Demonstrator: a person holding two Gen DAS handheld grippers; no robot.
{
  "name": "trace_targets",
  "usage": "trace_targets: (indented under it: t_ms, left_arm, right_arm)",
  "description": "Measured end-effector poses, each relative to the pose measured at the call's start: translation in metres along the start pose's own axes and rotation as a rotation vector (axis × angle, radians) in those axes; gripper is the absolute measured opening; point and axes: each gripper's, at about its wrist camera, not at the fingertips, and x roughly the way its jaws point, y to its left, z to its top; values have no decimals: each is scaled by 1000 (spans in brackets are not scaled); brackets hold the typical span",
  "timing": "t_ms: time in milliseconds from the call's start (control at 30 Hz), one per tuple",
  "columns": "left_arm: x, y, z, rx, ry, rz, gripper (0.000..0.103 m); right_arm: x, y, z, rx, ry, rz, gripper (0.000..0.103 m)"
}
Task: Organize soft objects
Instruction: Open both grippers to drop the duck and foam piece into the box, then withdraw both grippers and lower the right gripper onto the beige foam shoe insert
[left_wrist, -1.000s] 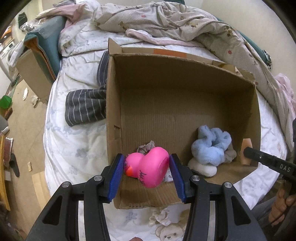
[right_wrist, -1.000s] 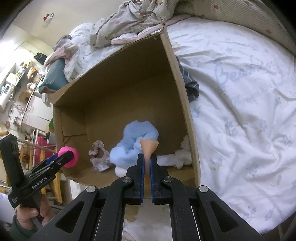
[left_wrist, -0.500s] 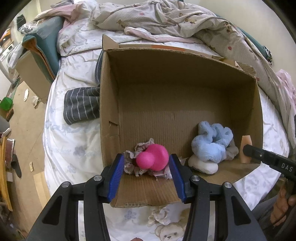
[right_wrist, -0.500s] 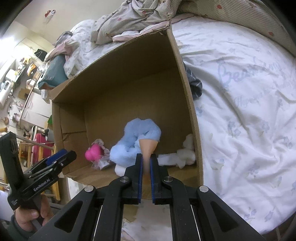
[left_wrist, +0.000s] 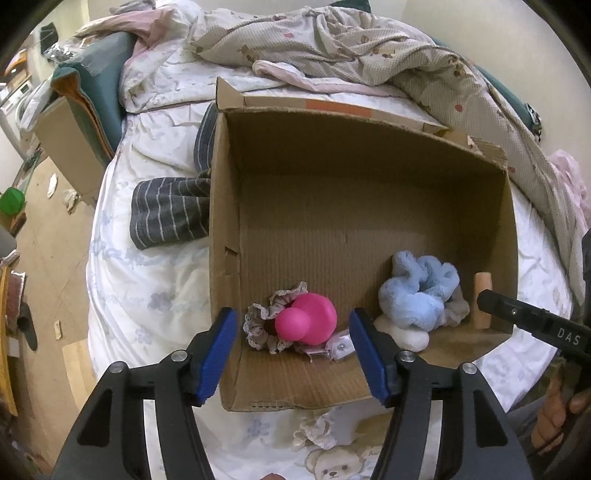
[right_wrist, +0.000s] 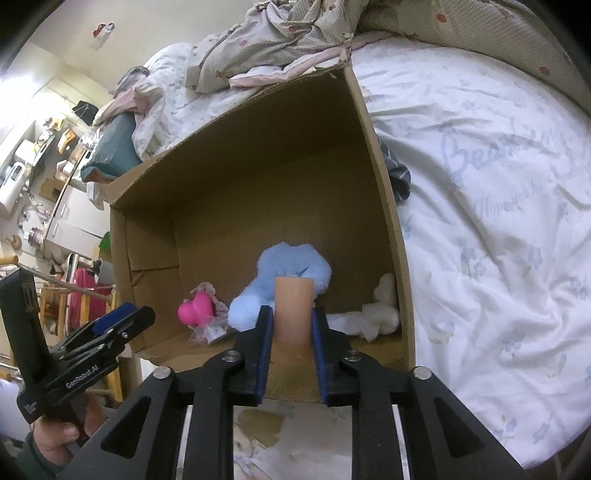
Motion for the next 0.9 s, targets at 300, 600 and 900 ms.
trace_targets:
  t_ms: [300,600,900]
  left_arm:
    - [-12,-9,-1,17,-37,-51,93]
    - [-21,-6,-5,2,-52,-45,93]
    - [-43,6,-15,-14,-82,0,93]
  right_arm:
    - [-11,6,3,-6,-76,4,83]
    - [-6,17,-5,-50,-58,-25,83]
    - [-13,27,-16,-78,-72,-42,83]
